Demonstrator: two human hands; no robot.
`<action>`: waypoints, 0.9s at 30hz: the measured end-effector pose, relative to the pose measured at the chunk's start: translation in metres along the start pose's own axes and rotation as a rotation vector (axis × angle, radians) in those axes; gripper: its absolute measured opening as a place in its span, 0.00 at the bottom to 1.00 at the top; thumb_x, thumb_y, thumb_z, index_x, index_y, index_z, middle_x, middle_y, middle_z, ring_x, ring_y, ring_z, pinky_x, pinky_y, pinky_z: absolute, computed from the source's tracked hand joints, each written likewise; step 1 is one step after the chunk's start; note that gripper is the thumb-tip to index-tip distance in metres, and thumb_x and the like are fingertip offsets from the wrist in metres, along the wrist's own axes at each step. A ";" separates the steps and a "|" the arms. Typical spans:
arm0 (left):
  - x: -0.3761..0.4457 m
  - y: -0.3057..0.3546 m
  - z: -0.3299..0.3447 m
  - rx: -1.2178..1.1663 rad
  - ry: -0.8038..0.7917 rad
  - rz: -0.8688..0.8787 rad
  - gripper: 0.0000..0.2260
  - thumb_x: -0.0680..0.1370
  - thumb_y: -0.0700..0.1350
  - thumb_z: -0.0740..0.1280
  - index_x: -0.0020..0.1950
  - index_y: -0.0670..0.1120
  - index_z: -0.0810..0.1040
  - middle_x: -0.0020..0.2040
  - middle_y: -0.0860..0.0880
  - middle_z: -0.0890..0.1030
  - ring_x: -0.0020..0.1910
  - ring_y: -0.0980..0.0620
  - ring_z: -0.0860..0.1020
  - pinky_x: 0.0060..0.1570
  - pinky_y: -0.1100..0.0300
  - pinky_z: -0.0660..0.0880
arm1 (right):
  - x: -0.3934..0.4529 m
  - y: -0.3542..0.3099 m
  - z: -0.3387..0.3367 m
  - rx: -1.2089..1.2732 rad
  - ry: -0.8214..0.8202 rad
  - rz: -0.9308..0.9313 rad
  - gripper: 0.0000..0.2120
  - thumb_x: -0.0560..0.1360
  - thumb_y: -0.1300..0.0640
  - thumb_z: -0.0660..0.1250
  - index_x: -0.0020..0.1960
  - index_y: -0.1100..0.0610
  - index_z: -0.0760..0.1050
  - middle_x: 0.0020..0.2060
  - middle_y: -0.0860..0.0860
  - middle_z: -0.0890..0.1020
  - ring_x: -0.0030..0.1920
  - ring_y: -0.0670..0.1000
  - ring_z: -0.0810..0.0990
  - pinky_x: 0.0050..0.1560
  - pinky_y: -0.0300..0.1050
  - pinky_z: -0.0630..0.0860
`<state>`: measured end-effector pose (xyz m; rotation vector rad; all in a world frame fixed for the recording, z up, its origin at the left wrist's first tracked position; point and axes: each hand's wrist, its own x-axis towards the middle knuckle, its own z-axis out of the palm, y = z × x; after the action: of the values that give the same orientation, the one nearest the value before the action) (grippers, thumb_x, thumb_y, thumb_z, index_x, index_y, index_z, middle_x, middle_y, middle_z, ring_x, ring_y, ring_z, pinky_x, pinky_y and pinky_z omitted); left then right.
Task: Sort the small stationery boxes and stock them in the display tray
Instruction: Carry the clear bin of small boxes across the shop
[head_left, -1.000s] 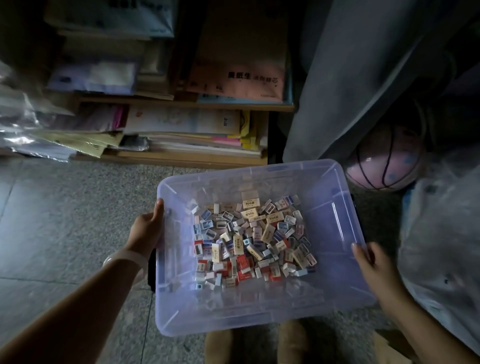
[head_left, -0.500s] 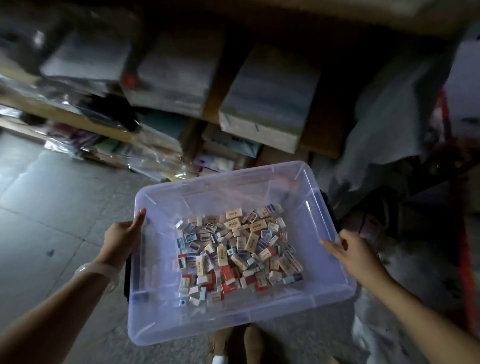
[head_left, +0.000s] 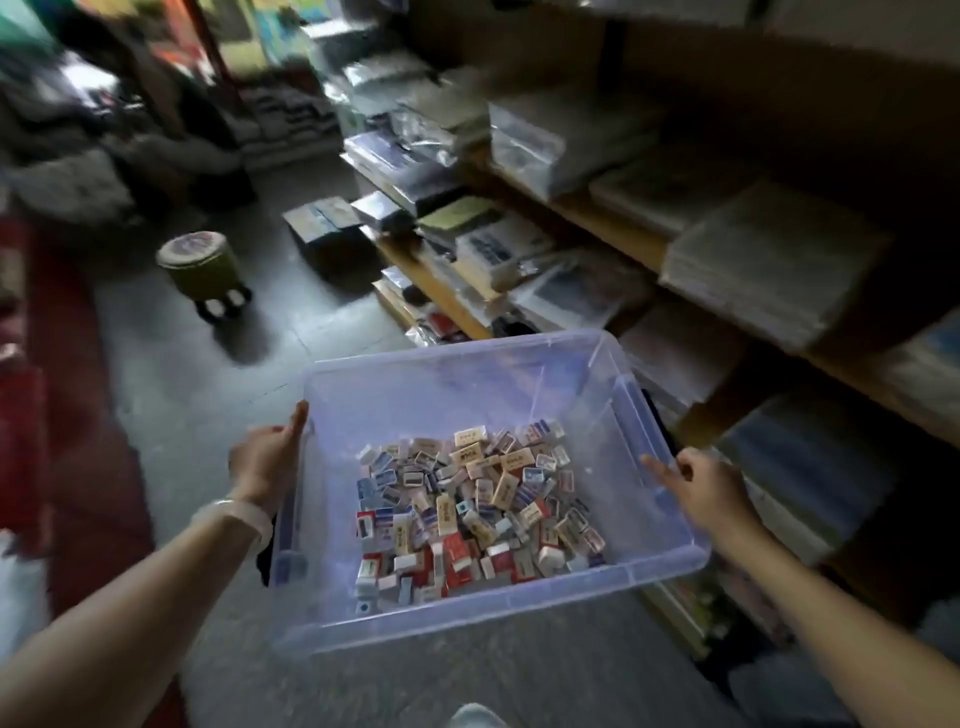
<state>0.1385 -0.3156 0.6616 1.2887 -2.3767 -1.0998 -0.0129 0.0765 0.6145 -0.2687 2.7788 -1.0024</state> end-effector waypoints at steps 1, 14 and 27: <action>0.015 -0.008 -0.010 0.015 0.048 -0.022 0.26 0.82 0.53 0.58 0.45 0.30 0.79 0.47 0.28 0.77 0.50 0.33 0.76 0.45 0.52 0.67 | 0.014 -0.023 0.007 -0.002 -0.004 -0.034 0.21 0.73 0.42 0.63 0.32 0.58 0.68 0.25 0.54 0.72 0.29 0.55 0.72 0.32 0.47 0.67; 0.265 -0.094 -0.119 0.103 0.224 -0.118 0.27 0.82 0.54 0.57 0.36 0.32 0.77 0.38 0.30 0.75 0.43 0.35 0.75 0.47 0.51 0.64 | 0.193 -0.256 0.166 -0.130 -0.190 -0.179 0.20 0.76 0.44 0.63 0.32 0.56 0.65 0.27 0.51 0.71 0.28 0.48 0.69 0.28 0.42 0.60; 0.524 -0.075 -0.128 0.115 0.268 -0.209 0.27 0.81 0.56 0.57 0.27 0.41 0.68 0.26 0.43 0.67 0.36 0.41 0.69 0.41 0.55 0.60 | 0.437 -0.390 0.272 -0.189 -0.242 -0.243 0.24 0.74 0.40 0.62 0.34 0.61 0.70 0.30 0.57 0.76 0.32 0.55 0.73 0.32 0.45 0.66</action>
<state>-0.0588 -0.8210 0.6197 1.6407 -2.1717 -0.7888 -0.3327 -0.4842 0.6147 -0.7176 2.6611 -0.6962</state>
